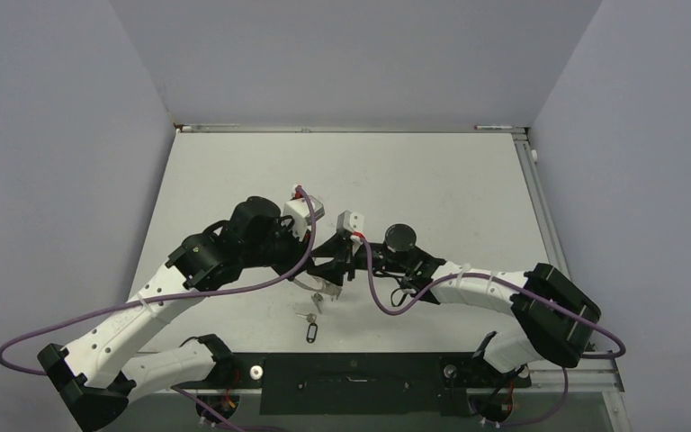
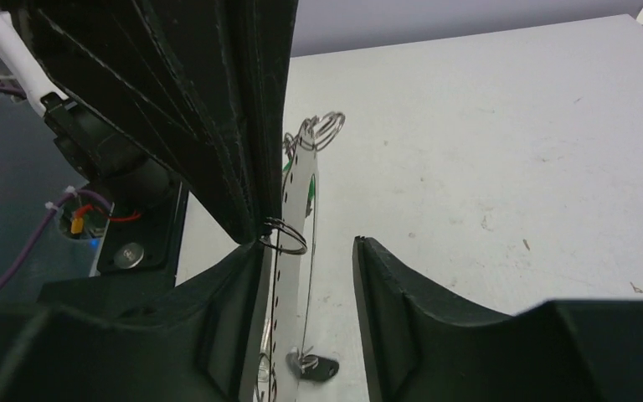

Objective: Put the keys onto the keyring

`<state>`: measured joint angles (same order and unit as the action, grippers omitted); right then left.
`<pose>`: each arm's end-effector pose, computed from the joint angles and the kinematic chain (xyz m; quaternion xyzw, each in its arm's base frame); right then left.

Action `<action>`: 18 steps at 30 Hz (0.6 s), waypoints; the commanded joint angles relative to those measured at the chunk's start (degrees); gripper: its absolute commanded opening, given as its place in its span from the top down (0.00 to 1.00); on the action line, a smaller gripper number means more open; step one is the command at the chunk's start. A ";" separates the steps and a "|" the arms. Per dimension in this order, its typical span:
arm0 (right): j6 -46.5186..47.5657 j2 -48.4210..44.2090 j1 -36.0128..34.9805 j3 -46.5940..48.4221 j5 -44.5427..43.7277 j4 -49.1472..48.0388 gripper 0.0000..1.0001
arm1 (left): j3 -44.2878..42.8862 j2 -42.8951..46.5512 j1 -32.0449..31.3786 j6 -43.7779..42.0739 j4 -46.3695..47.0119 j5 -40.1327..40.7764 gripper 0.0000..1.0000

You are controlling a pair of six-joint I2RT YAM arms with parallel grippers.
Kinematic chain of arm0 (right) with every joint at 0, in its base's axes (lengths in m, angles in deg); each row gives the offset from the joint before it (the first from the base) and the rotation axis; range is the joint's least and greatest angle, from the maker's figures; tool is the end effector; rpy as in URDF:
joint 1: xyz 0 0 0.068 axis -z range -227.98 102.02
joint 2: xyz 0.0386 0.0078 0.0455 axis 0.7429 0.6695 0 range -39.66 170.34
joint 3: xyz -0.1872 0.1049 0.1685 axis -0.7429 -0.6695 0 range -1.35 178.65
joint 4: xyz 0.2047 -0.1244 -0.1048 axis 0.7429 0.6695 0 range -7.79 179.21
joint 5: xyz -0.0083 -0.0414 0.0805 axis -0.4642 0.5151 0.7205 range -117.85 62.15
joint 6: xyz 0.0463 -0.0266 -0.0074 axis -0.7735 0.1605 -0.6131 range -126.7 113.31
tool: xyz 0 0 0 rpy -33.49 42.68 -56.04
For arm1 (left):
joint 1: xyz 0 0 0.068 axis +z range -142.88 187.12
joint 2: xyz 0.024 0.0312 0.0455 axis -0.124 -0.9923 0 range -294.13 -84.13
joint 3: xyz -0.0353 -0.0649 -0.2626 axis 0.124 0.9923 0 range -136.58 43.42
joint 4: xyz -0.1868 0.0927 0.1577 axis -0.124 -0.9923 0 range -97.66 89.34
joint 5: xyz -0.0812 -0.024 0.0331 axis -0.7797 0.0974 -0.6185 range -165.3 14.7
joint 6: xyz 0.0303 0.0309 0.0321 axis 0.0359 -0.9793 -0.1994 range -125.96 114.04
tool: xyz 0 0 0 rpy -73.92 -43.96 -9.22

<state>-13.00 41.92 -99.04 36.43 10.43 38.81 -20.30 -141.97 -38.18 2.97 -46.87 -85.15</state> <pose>0.1725 0.2484 0.2477 -0.4689 0.5319 0.5236 0.4723 0.1365 -0.1465 0.3511 0.3164 0.8478 -0.2601 0.3369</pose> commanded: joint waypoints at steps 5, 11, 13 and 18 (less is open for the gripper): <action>0.61 1.62 -0.33 2.67 2.94 -4.50 0.78 | -3.61 0.45 -0.14 0.74 3.09 -1.50 1.00; -0.54 0.83 -0.26 2.17 3.96 -5.56 0.64 | -3.39 0.62 -0.10 0.68 2.89 -1.71 1.00; -0.47 0.67 -0.26 2.33 4.18 -4.95 0.53 | -3.43 0.76 -0.13 0.59 2.85 -2.08 1.00; -0.02 1.06 -0.26 3.49 6.36 -3.15 0.49 | -4.02 0.98 -0.10 -0.14 2.23 -3.20 1.00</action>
<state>-13.50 43.63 -99.11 37.00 13.12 38.18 -20.67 -141.97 -38.18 3.01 -46.85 -86.30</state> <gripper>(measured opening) 0.510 0.005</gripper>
